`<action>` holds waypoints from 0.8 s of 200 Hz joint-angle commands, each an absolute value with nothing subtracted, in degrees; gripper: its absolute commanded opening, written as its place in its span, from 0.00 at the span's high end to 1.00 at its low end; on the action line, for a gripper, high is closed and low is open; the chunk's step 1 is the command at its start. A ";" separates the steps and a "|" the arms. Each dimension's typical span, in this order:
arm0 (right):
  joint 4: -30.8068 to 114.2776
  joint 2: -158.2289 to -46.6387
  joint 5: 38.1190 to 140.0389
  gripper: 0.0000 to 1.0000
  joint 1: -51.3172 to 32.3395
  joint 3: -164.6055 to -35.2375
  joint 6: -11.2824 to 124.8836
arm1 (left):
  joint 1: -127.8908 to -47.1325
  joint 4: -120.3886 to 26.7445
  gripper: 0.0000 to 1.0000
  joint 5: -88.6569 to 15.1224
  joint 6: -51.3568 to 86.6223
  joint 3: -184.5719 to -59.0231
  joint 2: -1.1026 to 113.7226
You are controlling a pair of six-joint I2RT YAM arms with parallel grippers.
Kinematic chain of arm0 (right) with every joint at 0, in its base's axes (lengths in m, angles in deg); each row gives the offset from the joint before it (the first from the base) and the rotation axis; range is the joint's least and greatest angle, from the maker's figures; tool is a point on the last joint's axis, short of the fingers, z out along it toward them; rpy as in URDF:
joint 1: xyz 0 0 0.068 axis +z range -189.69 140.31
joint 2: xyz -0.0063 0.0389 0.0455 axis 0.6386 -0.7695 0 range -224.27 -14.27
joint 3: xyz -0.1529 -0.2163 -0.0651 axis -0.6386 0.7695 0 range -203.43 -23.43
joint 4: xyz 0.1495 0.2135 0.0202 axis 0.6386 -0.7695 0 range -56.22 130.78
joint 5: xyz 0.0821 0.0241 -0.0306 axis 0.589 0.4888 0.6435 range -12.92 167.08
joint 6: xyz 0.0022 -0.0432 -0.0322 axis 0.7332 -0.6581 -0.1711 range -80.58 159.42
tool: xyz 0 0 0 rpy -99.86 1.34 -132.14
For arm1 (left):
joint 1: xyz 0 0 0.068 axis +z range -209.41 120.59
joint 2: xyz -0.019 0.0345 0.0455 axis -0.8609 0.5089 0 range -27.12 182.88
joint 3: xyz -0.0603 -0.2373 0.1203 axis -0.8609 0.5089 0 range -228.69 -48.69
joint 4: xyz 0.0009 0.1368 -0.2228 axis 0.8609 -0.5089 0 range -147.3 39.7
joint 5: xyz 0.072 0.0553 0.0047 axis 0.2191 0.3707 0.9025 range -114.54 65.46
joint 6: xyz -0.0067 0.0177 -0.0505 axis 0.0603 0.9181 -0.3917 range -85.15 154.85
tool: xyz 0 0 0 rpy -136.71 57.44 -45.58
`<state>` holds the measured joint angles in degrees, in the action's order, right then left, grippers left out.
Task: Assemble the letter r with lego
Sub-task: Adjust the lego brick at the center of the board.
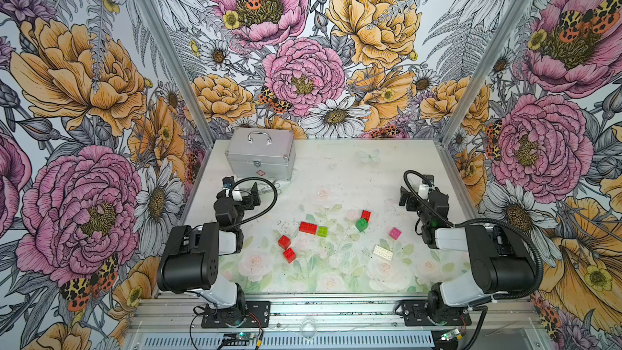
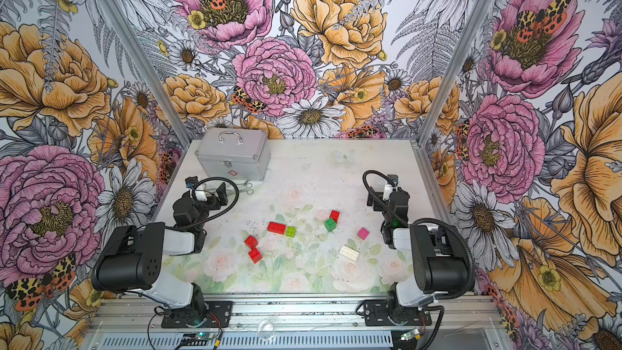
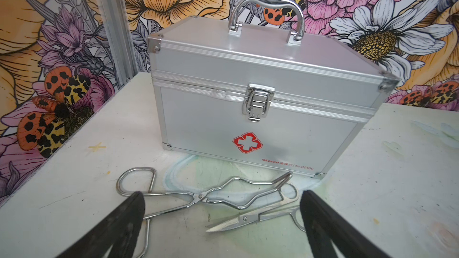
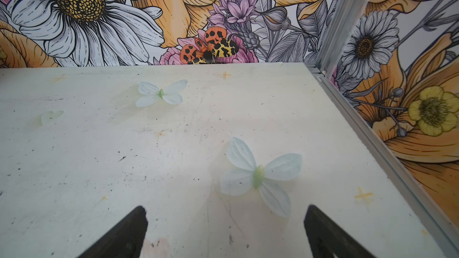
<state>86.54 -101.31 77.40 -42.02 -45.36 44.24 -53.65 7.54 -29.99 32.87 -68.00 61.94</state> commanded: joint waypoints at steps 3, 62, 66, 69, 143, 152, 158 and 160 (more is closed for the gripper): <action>88.20 -101.96 78.30 0.00 -42.40 -46.72 43.78 | -53.89 7.64 0.01 -32.33 33.45 -68.83 62.53; 88.20 -101.96 78.42 0.00 -42.49 -46.75 43.81 | -53.95 7.51 0.01 -32.28 33.51 -68.91 62.52; 88.19 -101.98 78.40 0.00 -42.50 -46.75 43.81 | -53.94 7.53 0.01 -32.28 33.54 -68.96 62.53; 88.16 -101.94 78.40 0.00 -42.50 -46.72 43.81 | -53.96 7.46 0.01 -32.28 33.49 -68.97 62.53; 88.06 -101.98 78.42 0.00 -42.42 -46.74 43.79 | -54.47 6.13 0.01 -31.32 33.93 -69.61 62.37; 88.19 -101.88 77.87 0.00 -42.41 -46.70 43.76 | -54.54 5.88 0.01 -31.14 33.97 -69.71 62.34; 87.68 -101.67 75.57 0.00 -42.17 -46.83 44.10 | -54.50 5.93 0.01 -31.16 33.96 -69.61 62.35; 87.52 -101.56 75.14 0.00 -42.12 -46.86 44.22 | -54.51 5.88 0.01 -31.16 33.97 -69.68 62.35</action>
<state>86.54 -101.31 77.59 -42.30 -45.41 44.24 -54.05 6.43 -30.63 32.94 -68.64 61.94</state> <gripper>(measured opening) 0.997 0.988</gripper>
